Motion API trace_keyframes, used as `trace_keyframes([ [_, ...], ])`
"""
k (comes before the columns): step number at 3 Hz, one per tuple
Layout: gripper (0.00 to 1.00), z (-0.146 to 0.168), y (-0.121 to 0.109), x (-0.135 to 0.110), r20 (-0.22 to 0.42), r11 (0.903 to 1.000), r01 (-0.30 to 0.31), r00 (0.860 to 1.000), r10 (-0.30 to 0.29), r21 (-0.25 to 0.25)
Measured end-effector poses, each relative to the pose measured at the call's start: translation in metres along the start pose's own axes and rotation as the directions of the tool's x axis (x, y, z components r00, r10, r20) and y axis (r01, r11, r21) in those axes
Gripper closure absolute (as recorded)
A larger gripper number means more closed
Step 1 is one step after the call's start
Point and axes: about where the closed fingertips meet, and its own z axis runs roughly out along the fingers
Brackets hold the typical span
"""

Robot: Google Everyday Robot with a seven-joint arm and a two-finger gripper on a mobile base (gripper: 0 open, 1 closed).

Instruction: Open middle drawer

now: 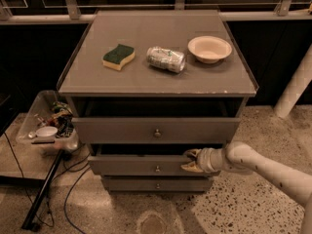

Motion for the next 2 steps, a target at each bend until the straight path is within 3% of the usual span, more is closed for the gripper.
trace_keyframes([
  [1,1.0,-0.0049,-0.0025,-0.0052,0.0,1.0,0.0,1.0,0.0,0.0],
  [2,1.0,-0.0045,0.0042,-0.0053,0.005,1.0,0.001,1.0,-0.001,0.0],
])
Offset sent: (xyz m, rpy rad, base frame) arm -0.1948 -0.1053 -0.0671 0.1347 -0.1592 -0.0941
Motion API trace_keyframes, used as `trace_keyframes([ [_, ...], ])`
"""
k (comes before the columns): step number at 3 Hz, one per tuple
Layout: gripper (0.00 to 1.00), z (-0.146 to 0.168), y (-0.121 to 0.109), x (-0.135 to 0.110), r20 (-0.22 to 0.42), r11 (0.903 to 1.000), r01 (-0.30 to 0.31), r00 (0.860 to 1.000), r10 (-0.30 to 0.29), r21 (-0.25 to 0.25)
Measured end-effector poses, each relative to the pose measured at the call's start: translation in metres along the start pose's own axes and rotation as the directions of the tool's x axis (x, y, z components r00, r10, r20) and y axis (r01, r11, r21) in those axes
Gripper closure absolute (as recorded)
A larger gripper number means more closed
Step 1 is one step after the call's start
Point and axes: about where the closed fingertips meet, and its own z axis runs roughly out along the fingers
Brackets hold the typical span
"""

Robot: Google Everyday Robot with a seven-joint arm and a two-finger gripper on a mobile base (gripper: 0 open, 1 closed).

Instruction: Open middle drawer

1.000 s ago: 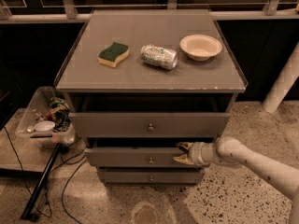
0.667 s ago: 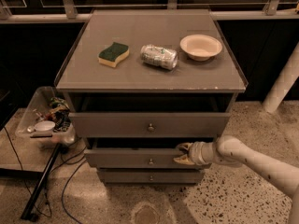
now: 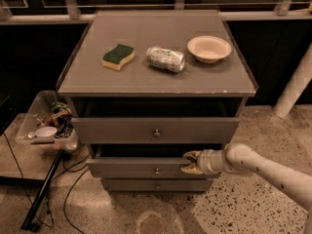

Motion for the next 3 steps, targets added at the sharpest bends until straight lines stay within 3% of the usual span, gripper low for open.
trace_keyframes([
  [1,1.0,-0.001,-0.001,-0.001,0.0,1.0,0.0,1.0,0.0,0.0],
  [2,1.0,-0.007,0.022,0.011,0.02,0.9998,-0.014,1.0,0.014,0.016],
  [3,1.0,-0.011,0.02,0.005,0.02,0.9998,-0.014,1.0,0.014,0.016],
])
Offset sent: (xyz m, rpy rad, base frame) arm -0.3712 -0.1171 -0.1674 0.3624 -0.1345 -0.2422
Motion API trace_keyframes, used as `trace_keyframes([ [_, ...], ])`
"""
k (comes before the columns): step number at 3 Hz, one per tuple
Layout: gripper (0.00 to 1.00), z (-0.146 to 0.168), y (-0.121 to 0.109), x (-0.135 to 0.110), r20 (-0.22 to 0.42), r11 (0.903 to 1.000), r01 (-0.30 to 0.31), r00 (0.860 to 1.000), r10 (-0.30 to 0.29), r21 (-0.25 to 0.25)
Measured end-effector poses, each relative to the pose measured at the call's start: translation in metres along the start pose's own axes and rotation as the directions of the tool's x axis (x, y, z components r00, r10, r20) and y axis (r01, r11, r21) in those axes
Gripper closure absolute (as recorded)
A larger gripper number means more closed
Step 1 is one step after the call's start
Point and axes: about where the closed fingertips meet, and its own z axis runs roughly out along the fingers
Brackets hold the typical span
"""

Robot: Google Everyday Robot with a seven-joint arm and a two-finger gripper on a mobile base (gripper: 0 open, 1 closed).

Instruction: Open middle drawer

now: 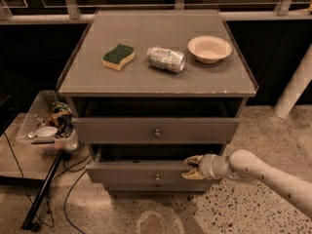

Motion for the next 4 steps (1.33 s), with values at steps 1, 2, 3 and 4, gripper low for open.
trace_keyframes([
  [1,0.81,0.0,0.0,0.0,0.0,1.0,0.0,1.0,0.0,0.0],
  [2,0.58,0.0001,0.0,0.0,0.0,1.0,0.0,1.0,0.0,0.0],
  [3,0.35,0.0001,0.0001,0.0,0.0,1.0,0.0,1.0,0.0,0.0],
  [4,0.37,0.0001,0.0001,0.0,0.0,1.0,0.0,1.0,0.0,0.0],
])
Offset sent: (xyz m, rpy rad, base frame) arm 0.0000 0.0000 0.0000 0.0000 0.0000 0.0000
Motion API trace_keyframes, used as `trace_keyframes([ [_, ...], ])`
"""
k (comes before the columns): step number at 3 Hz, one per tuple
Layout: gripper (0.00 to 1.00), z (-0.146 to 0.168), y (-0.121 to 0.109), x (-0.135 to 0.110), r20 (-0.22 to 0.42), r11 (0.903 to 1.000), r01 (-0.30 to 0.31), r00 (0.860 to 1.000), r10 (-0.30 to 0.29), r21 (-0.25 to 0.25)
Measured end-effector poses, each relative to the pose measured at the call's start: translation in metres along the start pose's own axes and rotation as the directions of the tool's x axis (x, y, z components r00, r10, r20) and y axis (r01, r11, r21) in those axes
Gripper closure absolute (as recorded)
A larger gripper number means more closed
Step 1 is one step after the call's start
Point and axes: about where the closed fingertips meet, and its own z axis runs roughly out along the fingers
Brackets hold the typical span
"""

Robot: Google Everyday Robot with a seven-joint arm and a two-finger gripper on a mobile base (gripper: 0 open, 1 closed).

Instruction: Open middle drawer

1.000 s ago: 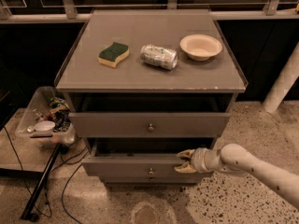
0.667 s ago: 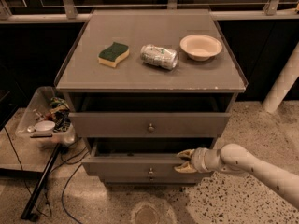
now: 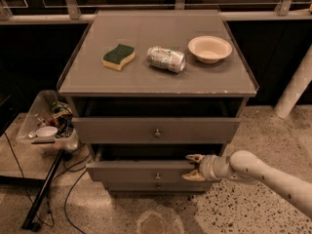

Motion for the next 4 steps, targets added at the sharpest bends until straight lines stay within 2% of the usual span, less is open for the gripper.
trace_keyframes([
  [2,0.84,-0.028,0.042,0.013,0.026,0.9999,-0.001,1.0,0.001,0.015],
  [3,1.0,-0.031,0.04,0.01,0.026,0.9999,-0.001,1.0,0.001,0.015],
  [4,0.81,-0.031,0.04,0.01,0.026,0.9999,-0.001,1.0,0.001,0.015],
])
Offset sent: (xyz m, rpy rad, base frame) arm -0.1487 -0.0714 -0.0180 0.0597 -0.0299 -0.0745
